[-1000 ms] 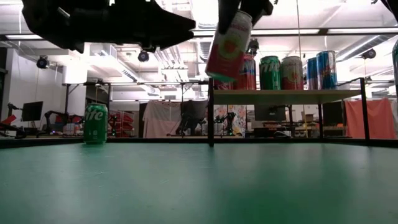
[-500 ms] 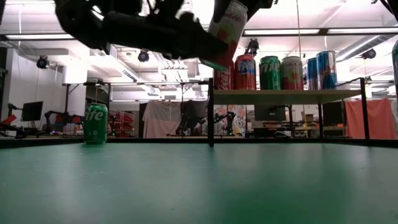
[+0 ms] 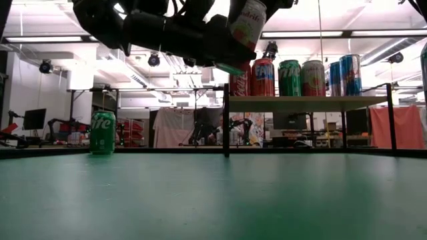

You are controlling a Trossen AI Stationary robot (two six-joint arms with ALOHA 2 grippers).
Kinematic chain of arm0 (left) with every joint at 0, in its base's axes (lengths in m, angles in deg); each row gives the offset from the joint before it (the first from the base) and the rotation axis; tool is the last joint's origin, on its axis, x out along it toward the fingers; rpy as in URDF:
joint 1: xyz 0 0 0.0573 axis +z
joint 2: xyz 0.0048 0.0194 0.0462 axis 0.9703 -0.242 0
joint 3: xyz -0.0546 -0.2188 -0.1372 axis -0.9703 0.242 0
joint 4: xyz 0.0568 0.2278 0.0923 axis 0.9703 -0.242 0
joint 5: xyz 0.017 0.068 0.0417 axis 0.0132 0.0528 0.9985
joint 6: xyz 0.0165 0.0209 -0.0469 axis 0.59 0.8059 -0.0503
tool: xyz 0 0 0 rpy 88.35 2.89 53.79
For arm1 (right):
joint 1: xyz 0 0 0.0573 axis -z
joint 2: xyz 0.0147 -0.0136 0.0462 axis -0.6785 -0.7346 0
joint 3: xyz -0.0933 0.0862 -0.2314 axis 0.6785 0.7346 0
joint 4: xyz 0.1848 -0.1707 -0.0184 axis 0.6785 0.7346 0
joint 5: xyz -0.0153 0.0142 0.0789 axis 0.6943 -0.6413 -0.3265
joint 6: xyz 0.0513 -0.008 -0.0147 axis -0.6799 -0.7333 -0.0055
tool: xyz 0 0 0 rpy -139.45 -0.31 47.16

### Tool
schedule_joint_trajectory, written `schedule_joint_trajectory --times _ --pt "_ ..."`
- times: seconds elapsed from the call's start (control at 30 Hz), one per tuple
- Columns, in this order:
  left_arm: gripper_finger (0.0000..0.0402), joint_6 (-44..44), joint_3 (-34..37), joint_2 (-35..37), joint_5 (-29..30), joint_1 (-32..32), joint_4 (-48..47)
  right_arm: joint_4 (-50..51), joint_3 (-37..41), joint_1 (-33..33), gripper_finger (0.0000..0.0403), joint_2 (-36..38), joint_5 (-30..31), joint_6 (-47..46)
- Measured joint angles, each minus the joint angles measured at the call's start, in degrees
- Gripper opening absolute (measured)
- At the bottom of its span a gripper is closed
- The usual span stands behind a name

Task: Place canned beverage on shelf
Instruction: Put the pink-white soda can on the shelf aligned with the other pink-white soda can

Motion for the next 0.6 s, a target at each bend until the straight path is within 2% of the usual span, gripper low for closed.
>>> schedule_joint_trajectory --times 0.1,0.23,0.4,0.6 --pt "0.0276 -0.41 0.06 0.21 -0.37 0.05 -0.07 -0.21 0.0 -0.02 0.0329 0.01 0.1 0.41" --pt "0.0276 -0.71 0.29 0.24 -4.67 0.03 0.35 -0.04 -1.16 -0.57 0.0379 0.35 0.36 2.91" --pt "0.0276 -0.63 1.09 0.29 -7.17 -0.11 3.98 -0.1 -3.65 -2.66 0.0389 1.77 2.21 5.63" --pt "0.0276 -1.48 4.04 0.57 -13.91 -0.21 14.31 0.12 -4.64 -8.31 0.0391 6.4 11.29 11.33"
